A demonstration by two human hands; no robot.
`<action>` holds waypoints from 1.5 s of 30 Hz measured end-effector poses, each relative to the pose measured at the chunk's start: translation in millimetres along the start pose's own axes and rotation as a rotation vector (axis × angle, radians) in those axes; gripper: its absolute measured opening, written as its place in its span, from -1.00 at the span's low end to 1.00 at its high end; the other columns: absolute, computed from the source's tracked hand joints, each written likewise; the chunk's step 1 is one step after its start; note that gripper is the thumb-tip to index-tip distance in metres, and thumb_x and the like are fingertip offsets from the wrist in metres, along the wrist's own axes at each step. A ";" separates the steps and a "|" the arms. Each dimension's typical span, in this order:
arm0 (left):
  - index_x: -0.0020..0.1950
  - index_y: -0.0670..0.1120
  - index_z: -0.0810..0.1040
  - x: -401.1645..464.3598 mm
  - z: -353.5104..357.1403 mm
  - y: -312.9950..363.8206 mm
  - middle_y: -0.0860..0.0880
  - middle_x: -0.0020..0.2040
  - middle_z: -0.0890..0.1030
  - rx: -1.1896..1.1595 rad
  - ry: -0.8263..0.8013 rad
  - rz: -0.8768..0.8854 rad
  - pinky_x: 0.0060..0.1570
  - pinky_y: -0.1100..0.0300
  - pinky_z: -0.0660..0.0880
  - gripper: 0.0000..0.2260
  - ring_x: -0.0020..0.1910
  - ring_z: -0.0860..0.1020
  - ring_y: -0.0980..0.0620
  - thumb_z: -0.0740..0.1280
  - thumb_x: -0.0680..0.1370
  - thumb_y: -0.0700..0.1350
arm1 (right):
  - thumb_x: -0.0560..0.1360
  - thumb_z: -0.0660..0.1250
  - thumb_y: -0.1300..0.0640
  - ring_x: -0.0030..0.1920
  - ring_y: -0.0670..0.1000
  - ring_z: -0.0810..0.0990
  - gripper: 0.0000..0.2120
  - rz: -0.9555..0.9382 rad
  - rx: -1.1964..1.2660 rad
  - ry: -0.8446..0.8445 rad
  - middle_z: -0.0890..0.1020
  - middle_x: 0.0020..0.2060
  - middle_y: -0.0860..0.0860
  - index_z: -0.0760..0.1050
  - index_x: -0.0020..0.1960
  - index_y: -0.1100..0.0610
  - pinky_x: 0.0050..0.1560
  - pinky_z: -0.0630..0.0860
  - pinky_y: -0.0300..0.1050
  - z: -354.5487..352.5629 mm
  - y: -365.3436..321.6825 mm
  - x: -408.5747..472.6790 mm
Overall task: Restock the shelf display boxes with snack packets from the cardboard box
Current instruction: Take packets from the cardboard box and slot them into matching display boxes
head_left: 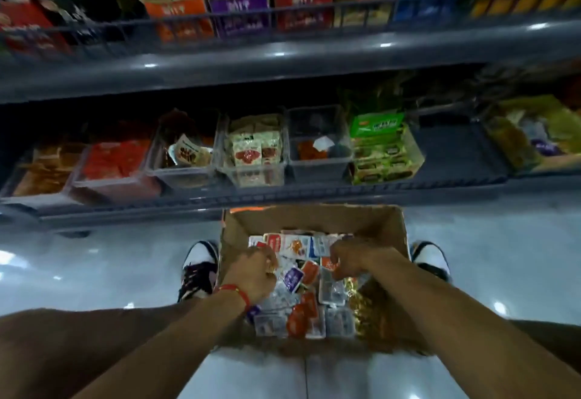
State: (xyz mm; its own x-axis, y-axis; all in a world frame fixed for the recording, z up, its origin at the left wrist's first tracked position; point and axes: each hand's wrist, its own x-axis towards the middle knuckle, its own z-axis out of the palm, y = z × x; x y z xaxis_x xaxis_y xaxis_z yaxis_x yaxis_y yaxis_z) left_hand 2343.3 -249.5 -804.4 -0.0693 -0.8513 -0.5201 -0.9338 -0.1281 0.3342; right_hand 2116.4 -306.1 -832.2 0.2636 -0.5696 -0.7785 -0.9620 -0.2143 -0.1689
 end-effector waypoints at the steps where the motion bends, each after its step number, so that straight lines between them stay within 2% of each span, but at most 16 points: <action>1: 0.33 0.01 0.50 -0.4 13.5 -4.8 -0.12 0.28 0.60 -0.004 -0.054 -0.032 0.20 0.09 0.49 -0.66 0.23 0.58 -0.16 0.32 0.55 -0.12 | 0.53 0.41 -0.07 0.30 0.17 0.54 -0.48 0.031 0.041 -0.017 0.53 0.35 0.14 0.43 0.41 0.12 0.25 0.50 -0.03 17.7 4.5 13.2; 4: 0.34 -0.01 0.50 0.6 43.5 -17.6 -0.10 0.33 0.59 0.010 -0.150 -0.096 0.25 0.10 0.45 -0.67 0.27 0.56 -0.16 0.33 0.58 -0.08 | 0.49 0.40 -0.16 0.45 0.25 0.38 -0.25 0.161 0.106 0.047 0.34 0.50 0.11 0.18 0.56 0.00 0.42 0.34 0.26 70.2 10.5 45.0; 7: 0.32 -0.02 0.52 2.0 61.3 -27.5 -0.09 0.30 0.61 0.013 -0.198 -0.149 0.27 0.09 0.45 -0.72 0.25 0.57 -0.13 0.31 0.61 -0.06 | 0.49 0.42 -0.19 0.56 0.29 0.16 -0.08 0.280 0.202 0.168 0.17 0.56 0.21 -0.01 0.62 0.11 0.49 0.14 0.30 109.6 6.3 68.8; 11: 0.27 -0.03 0.50 1.6 70.2 -31.7 -0.05 0.25 0.62 -0.007 -0.205 -0.179 0.26 0.08 0.49 -0.78 0.20 0.59 -0.08 0.28 0.64 -0.04 | 0.37 0.39 -0.43 0.53 0.26 0.19 0.02 0.359 0.385 0.330 0.24 0.51 0.20 0.10 0.56 0.14 0.47 0.22 0.26 130.8 -8.0 88.9; 14: 0.24 0.01 0.50 1.0 70.0 -34.1 -0.03 0.23 0.63 -0.017 -0.196 -0.188 0.22 0.06 0.54 -0.80 0.16 0.60 -0.07 0.30 0.62 -0.05 | 0.29 0.51 -0.35 0.45 0.22 0.28 0.00 0.341 0.364 0.383 0.30 0.43 0.16 0.15 0.50 0.08 0.37 0.35 0.24 138.4 -25.2 99.2; 17: 0.28 0.01 0.49 0.3 67.5 -34.1 -0.03 0.27 0.61 -0.017 -0.173 -0.195 0.23 0.06 0.55 -0.76 0.20 0.59 -0.06 0.32 0.61 -0.05 | 0.32 0.58 -0.16 0.42 0.19 0.31 -0.11 0.280 0.344 0.421 0.33 0.40 0.14 0.18 0.47 0.03 0.34 0.40 0.20 144.4 -26.4 103.9; 22: 0.32 -0.02 0.49 -0.4 65.6 -29.9 -0.06 0.31 0.59 -0.036 -0.137 -0.188 0.24 0.10 0.55 -0.73 0.24 0.58 -0.07 0.32 0.61 -0.09 | 0.35 0.60 -0.06 0.50 0.28 0.24 -0.06 0.379 0.485 0.375 0.24 0.49 0.20 0.09 0.52 0.03 0.44 0.29 0.28 150.9 -5.9 100.6; 24: 0.31 -0.03 0.50 -1.3 65.4 -26.4 -0.07 0.28 0.62 -0.068 -0.112 -0.178 0.19 0.11 0.56 -0.73 0.21 0.60 -0.07 0.30 0.61 -0.13 | 0.36 0.60 -0.03 0.50 0.29 0.27 -0.04 0.404 0.641 0.343 0.23 0.50 0.21 0.04 0.53 0.04 0.45 0.28 0.29 156.5 2.0 96.0; 27: 0.30 -0.07 0.52 -3.4 64.7 -16.7 -0.10 0.29 0.61 -0.091 -0.102 -0.150 0.20 0.13 0.51 -0.73 0.23 0.59 -0.10 0.31 0.59 -0.16 | 0.38 0.58 -0.01 0.38 0.23 0.46 -0.11 0.353 0.975 0.306 0.42 0.40 0.14 0.04 0.46 0.02 0.34 0.46 0.23 153.1 14.6 81.9; 29: 0.28 -0.06 0.53 -4.5 64.1 -9.3 -0.09 0.31 0.59 -0.104 -0.097 -0.130 0.22 0.15 0.50 -0.73 0.25 0.57 -0.09 0.33 0.58 -0.16 | 0.45 0.51 -0.04 0.31 0.20 0.52 -0.26 0.307 1.037 0.304 0.50 0.32 0.10 0.12 0.43 0.03 0.28 0.50 0.11 142.0 22.4 67.9; 31: 0.28 -0.04 0.52 -6.9 62.6 -0.9 -0.07 0.32 0.58 -0.135 -0.105 -0.117 0.22 0.16 0.50 -0.73 0.26 0.56 -0.07 0.35 0.58 -0.16 | 0.51 0.46 0.09 0.24 0.16 0.55 -0.45 0.278 1.040 0.314 0.54 0.22 0.07 0.26 0.38 0.06 0.18 0.50 -0.01 127.1 29.0 51.8; 33: 0.26 -0.03 0.53 -9.8 60.0 9.1 -0.07 0.29 0.58 -0.176 -0.104 -0.100 0.19 0.19 0.48 -0.73 0.25 0.55 -0.05 0.36 0.57 -0.16 | 0.49 0.48 0.20 0.10 0.07 0.61 -0.51 0.242 1.142 0.270 0.61 0.10 0.01 0.38 0.35 0.09 0.09 0.52 -0.06 115.1 34.1 37.4; 37: 0.23 0.01 0.52 -11.2 48.3 37.5 0.00 0.13 0.63 -0.467 -0.088 -0.104 0.07 0.22 0.53 -0.77 0.08 0.59 0.04 0.38 0.58 -0.10 | 0.41 0.56 0.24 0.05 0.16 0.72 -0.53 0.056 1.524 0.148 0.74 0.04 0.09 0.55 0.28 0.12 0.25 0.57 0.21 85.5 29.0 -2.8; 40: 0.22 0.01 0.57 -14.8 39.1 63.8 -0.01 0.07 0.69 -0.996 -0.181 -0.170 0.11 -0.01 0.63 -0.76 0.06 0.67 -0.04 0.42 0.57 0.00 | 0.48 0.50 0.24 0.10 0.18 0.70 -0.64 -0.105 1.602 0.158 0.73 0.06 0.15 0.56 0.25 0.17 0.27 0.54 0.24 61.6 8.6 -34.4; 41: 0.21 0.04 0.59 -16.1 36.1 70.0 0.00 0.09 0.70 -1.081 -0.167 -0.147 0.16 -0.06 0.61 -0.75 0.08 0.67 -0.02 0.44 0.55 0.04 | 0.49 0.48 0.22 0.10 0.19 0.70 -0.64 -0.123 1.638 0.165 0.72 0.07 0.16 0.55 0.27 0.17 0.26 0.55 0.24 54.0 3.2 -43.1; 45: 0.14 0.08 0.53 -16.1 17.9 75.4 0.03 0.11 0.68 -1.053 0.072 -0.044 0.22 -0.06 0.55 -0.79 0.10 0.63 0.03 0.46 0.55 -0.06 | 0.58 0.38 0.12 0.08 0.24 0.70 -0.70 -0.130 1.789 0.227 0.71 0.08 0.21 0.54 0.28 0.20 0.15 0.60 0.19 25.5 -9.9 -82.9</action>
State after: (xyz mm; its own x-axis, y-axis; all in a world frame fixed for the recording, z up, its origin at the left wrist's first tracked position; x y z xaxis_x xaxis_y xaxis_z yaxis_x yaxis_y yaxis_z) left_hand 2267.7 -236.3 -784.9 0.0106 -0.8589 -0.5121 -0.1570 -0.5072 0.8474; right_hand 2102.3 -236.5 -781.4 0.1914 -0.7394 -0.6455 0.1991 0.6732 -0.7121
